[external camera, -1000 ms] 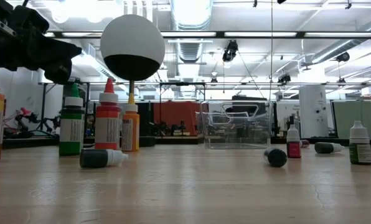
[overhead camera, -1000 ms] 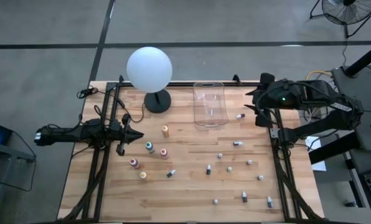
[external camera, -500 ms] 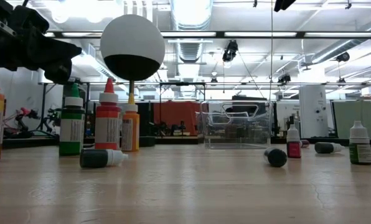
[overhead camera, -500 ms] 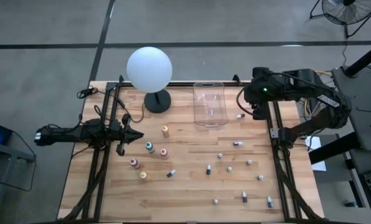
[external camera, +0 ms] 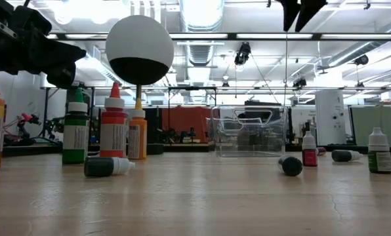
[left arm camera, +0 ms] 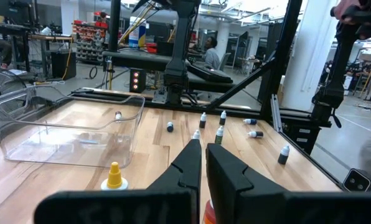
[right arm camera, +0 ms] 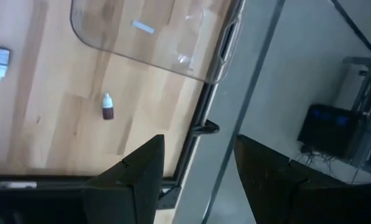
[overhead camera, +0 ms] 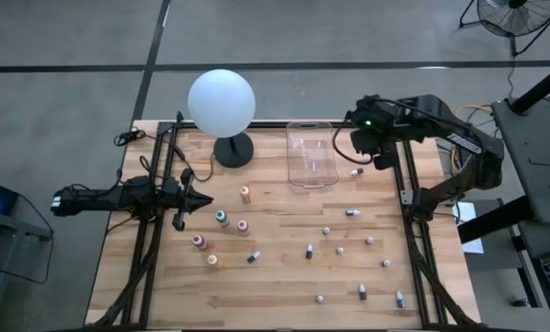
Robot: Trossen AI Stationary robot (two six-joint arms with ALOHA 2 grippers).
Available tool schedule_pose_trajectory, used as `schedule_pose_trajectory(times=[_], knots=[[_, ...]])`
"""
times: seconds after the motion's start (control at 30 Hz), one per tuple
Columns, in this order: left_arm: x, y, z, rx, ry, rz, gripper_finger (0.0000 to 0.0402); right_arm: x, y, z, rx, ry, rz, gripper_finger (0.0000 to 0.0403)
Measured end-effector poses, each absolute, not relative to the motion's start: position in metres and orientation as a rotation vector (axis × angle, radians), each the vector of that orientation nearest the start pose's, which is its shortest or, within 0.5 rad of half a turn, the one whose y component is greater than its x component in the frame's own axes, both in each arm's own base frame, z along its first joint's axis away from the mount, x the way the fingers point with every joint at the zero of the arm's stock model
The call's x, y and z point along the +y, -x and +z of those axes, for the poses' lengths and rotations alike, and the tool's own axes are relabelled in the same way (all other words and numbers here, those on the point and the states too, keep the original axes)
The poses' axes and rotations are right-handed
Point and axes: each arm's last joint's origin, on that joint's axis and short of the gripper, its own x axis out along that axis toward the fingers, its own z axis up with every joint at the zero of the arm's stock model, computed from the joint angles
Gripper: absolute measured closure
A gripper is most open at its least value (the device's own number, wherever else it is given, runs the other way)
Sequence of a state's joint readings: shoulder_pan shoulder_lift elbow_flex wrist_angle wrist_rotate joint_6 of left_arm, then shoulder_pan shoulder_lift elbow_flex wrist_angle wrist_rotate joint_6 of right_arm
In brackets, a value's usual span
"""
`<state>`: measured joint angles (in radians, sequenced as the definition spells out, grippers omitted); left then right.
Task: Pick & Place food coloring
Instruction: Put the small orange food coloring bottle into the transparent bin
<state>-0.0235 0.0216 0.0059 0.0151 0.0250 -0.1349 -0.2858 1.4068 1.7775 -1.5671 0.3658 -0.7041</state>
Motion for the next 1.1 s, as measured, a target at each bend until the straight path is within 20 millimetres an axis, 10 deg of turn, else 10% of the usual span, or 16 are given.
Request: schedule_pose_trajectory(times=[1.1], knots=[[-0.003,-0.099,0.165,0.004,0.135,-0.048,0.0401,-0.123,-0.216,0.285,1.479,0.390,0.054,0.0216]])
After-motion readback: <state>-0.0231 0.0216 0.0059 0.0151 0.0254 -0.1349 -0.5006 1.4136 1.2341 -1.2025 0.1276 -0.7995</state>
